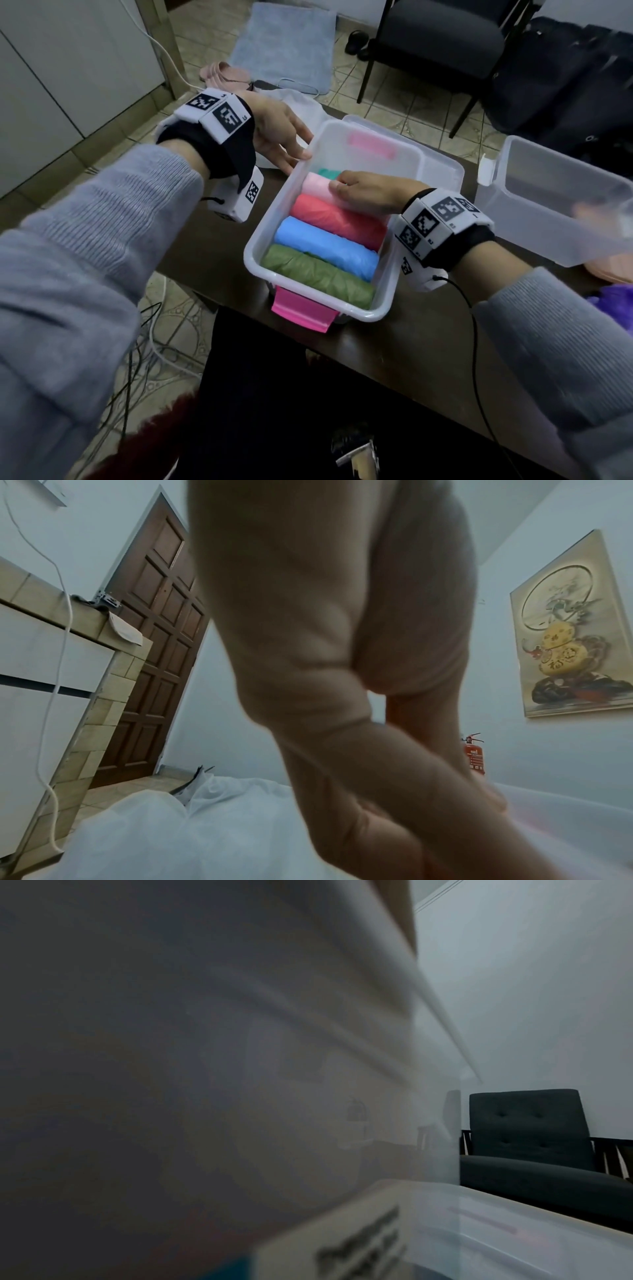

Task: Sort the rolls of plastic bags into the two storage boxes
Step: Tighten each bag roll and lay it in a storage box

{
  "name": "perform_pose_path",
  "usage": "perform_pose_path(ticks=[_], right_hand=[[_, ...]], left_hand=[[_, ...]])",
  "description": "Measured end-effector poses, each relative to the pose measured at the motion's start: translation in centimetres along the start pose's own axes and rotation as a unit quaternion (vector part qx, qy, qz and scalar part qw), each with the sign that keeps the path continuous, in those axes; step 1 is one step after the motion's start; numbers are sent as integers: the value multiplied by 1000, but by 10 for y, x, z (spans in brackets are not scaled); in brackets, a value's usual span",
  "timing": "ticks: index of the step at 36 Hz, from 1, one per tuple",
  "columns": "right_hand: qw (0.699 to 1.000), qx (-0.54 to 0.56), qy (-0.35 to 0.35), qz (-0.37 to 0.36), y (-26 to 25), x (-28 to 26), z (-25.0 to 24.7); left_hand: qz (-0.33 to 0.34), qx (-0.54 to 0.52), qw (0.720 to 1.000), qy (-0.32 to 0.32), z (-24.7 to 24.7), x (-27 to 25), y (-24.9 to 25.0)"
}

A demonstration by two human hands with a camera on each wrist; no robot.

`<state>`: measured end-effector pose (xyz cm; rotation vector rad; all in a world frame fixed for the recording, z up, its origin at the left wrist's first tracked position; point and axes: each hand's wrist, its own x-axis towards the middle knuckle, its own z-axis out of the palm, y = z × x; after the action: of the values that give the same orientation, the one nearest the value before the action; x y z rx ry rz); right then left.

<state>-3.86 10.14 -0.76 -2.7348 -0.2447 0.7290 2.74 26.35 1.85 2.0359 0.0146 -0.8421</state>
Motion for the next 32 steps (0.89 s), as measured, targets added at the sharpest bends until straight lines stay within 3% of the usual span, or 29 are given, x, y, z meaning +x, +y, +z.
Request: perform_pose_path(ticks=[5,9,15,18,21,24,27,32], right_hand=[[997,-60,-2,44,-3,1,5],[999,-26,-19,2,-5,0,13],[999,-20,-35,-5,-4,-1,17],[995,74,52,-35,-1,-1,15],[954,132,261,-68,8,-6,14],[923,88,375,-8,19,-13,18],[915,139,371,78,26,-23,29],[908,286,284,111,33,-37,39]], left_hand=[[-4,2,1000,-2,0,-1,1],[-1,4,1000,-2,0,0,0],[-1,-2,1000,6,0,-1,-1],[-1,-6,1000,7,2,-2,-1],[-4,-1,1000,19,4,-5,0],[-9,15,999,32,8,-10,3],[-8,32,999,41,12,-15,5],[-10,41,998,53,15,-19,5]])
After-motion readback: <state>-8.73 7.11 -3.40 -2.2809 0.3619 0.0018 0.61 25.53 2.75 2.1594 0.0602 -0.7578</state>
